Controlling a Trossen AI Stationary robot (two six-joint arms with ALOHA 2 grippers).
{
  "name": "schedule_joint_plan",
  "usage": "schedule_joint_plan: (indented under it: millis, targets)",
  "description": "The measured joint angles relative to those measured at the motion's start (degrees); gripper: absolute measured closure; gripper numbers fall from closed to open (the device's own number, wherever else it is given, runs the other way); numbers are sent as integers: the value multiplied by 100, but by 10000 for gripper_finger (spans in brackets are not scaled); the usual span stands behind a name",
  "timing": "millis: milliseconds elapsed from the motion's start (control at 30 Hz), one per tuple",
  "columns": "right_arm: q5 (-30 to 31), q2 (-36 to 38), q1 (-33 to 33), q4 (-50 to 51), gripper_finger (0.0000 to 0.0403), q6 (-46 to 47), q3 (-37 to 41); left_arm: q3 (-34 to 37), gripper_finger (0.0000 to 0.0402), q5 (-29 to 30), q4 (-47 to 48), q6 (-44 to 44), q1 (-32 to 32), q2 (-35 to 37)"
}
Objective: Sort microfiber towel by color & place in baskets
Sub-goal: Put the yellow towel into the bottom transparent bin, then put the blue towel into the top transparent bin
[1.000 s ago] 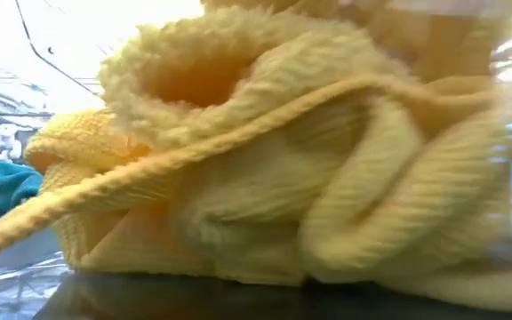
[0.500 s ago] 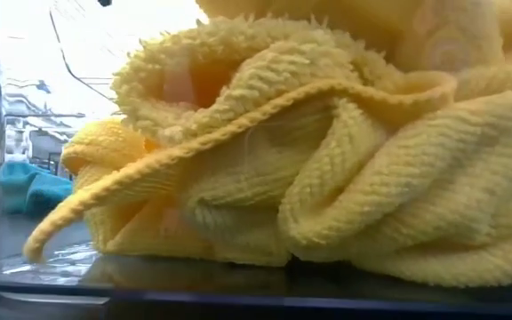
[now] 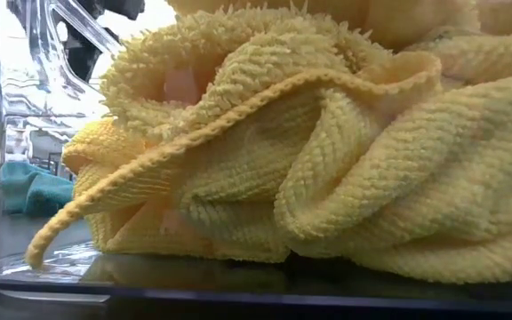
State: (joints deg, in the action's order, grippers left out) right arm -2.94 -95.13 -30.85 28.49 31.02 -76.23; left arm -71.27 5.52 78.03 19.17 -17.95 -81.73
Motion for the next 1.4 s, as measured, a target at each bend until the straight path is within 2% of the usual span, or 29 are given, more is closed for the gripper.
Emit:
schedule_joint_plan:
  millis: [200, 567, 833, 1067, 1167, 1233, 1400]
  targets:
    - [49, 541, 0, -107, 175, 1, -2, 725, 119, -105, -383, 147, 191, 0]
    - [790, 1332, -72, -358, 174, -1, -11, 2262, 119, -421, -1421, 469, 784, 80]
    - [905, 1407, -200, -385, 174, 126, -13, 3423, 119, -679, -2276, 876, 1461, 687]
    - [898, 1403, -221, -383, 174, 131, -13, 4303, 121, -1350, -3280, 911, 2003, 1098]
    - [892, 1401, -221, -369, 174, 132, -13, 4334, 145, -1558, -3440, 923, 2108, 1067]
    - [889, 1401, -221, -359, 174, 131, -15, 4309, 180, -1562, -3436, 904, 2139, 1071]
    - [881, 1401, -221, -332, 174, 103, -15, 4307, 308, -1838, -3572, 845, 2146, 1069]
